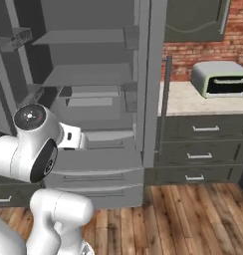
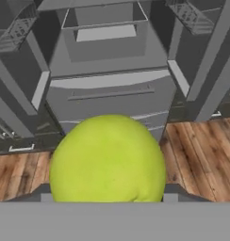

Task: Retrieve the mango and pear from the fridge and place them into the bowl on the dining table.

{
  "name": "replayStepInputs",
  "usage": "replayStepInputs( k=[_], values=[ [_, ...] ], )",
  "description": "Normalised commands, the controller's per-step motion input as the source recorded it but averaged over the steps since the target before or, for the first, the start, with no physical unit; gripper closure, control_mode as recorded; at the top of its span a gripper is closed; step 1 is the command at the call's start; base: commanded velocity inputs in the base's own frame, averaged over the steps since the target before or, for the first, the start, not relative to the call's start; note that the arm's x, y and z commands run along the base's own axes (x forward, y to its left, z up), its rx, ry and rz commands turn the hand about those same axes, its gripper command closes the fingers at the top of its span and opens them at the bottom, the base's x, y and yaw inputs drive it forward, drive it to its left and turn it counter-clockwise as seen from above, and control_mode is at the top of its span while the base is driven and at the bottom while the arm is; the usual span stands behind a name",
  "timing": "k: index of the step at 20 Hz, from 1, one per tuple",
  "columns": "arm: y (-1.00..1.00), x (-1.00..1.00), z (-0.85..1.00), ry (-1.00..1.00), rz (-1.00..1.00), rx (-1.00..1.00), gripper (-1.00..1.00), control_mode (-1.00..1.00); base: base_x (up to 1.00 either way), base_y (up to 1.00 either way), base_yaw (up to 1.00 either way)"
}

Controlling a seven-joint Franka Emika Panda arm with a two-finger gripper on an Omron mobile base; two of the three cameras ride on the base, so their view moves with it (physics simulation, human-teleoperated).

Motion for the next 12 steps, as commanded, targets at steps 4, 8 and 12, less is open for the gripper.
replayStepInputs(
  k=[4,8,12],
  values=[
    [0.00,0.00,0.00,0.00,0.00,0.00,1.00,1.00,-0.55,0.16,-0.43],
    [0.00,0.00,0.00,0.00,0.00,0.00,1.00,1.00,-0.73,0.07,-0.49],
    [0.00,0.00,0.00,0.00,0.00,0.00,1.00,1.00,-0.89,0.09,-0.47]
  ],
)
